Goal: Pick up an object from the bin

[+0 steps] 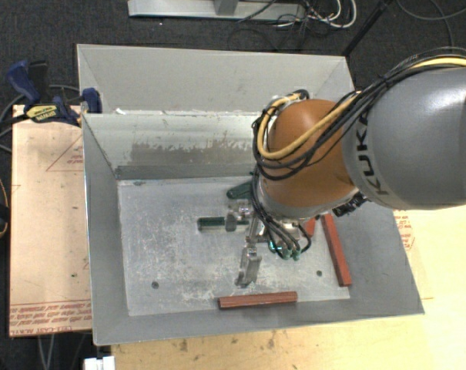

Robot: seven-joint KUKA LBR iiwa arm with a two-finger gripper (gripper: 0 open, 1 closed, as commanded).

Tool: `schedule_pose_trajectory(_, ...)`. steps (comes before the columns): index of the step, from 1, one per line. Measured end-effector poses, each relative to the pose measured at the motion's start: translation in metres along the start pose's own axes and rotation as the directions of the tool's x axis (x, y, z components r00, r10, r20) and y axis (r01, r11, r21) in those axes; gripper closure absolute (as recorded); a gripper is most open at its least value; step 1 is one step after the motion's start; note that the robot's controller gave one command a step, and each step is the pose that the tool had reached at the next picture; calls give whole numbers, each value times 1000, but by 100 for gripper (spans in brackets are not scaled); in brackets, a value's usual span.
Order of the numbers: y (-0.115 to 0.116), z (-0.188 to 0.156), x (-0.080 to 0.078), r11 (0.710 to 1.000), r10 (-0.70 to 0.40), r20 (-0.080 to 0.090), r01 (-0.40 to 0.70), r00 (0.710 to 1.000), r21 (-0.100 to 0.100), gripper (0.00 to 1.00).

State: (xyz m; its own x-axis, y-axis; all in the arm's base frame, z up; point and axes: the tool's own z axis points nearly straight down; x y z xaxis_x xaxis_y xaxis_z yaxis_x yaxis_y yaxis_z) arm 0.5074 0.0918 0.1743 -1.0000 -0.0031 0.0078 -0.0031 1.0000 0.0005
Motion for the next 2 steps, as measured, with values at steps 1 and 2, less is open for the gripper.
schedule_pose_trajectory(1, 3, 58, -48, 998, 65, 6, -65, 998, -1, 0)
schedule_pose_trajectory(2, 9, 107, -80, 999, 53, 8, -53, 999, -1, 0)
